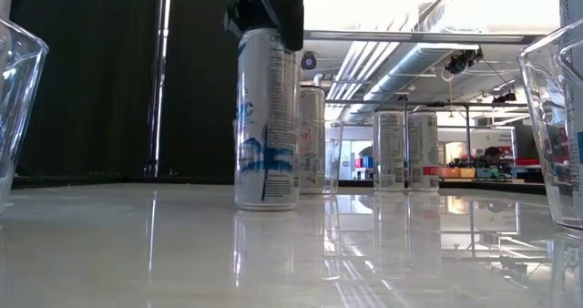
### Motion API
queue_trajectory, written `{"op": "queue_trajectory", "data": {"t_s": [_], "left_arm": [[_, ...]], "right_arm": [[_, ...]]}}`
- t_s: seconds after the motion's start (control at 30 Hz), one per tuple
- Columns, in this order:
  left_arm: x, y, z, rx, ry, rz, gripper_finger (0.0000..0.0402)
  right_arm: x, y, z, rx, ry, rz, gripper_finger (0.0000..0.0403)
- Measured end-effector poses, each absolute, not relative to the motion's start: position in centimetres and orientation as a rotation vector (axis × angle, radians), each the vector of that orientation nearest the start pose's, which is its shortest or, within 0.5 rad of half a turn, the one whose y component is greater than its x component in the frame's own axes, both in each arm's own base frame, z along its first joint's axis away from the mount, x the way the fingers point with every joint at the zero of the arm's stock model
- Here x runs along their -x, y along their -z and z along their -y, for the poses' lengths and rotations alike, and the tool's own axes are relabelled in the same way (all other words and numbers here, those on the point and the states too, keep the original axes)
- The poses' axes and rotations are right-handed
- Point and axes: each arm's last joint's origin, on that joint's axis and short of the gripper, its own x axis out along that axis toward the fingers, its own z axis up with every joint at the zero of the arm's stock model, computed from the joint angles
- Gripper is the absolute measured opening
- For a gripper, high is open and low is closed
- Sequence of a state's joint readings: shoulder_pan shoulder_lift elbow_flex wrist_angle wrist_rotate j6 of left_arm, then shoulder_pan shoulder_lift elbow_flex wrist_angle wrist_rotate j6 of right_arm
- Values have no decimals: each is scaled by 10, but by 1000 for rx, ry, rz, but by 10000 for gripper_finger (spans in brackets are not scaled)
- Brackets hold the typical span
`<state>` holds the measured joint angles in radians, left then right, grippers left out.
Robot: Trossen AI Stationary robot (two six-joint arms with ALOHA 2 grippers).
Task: Sort soda cans
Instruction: Put the white blue soda can into the bottom right transparent bin
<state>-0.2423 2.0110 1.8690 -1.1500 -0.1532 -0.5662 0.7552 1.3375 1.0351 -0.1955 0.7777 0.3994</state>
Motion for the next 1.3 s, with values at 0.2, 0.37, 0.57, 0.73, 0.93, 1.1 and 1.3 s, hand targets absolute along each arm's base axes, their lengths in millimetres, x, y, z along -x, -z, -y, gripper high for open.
{"op": "queue_trajectory", "data": {"t_s": [0.2,0.37,0.57,0.73,0.93,1.1,1.3], "left_arm": [[-389,-289,95,181,-288,-1210,300],[-362,-314,102,62,-424,-1152,300],[-320,-343,115,63,-510,-1026,300],[-285,-347,130,67,-585,-909,300],[-250,-325,153,103,-670,-765,300],[-235,-299,173,151,-704,-615,300],[-227,-271,185,228,-709,-479,300]], "right_arm": [[-251,-280,-184,40,139,-368,341],[-284,-266,-176,72,151,-330,341],[-318,-247,-158,50,99,-332,341],[-340,-227,-144,30,130,-330,341],[-360,-213,-126,-5,133,-302,341],[-370,-204,-113,-32,128,-301,341],[-371,-203,-111,-31,91,-317,341]]}}
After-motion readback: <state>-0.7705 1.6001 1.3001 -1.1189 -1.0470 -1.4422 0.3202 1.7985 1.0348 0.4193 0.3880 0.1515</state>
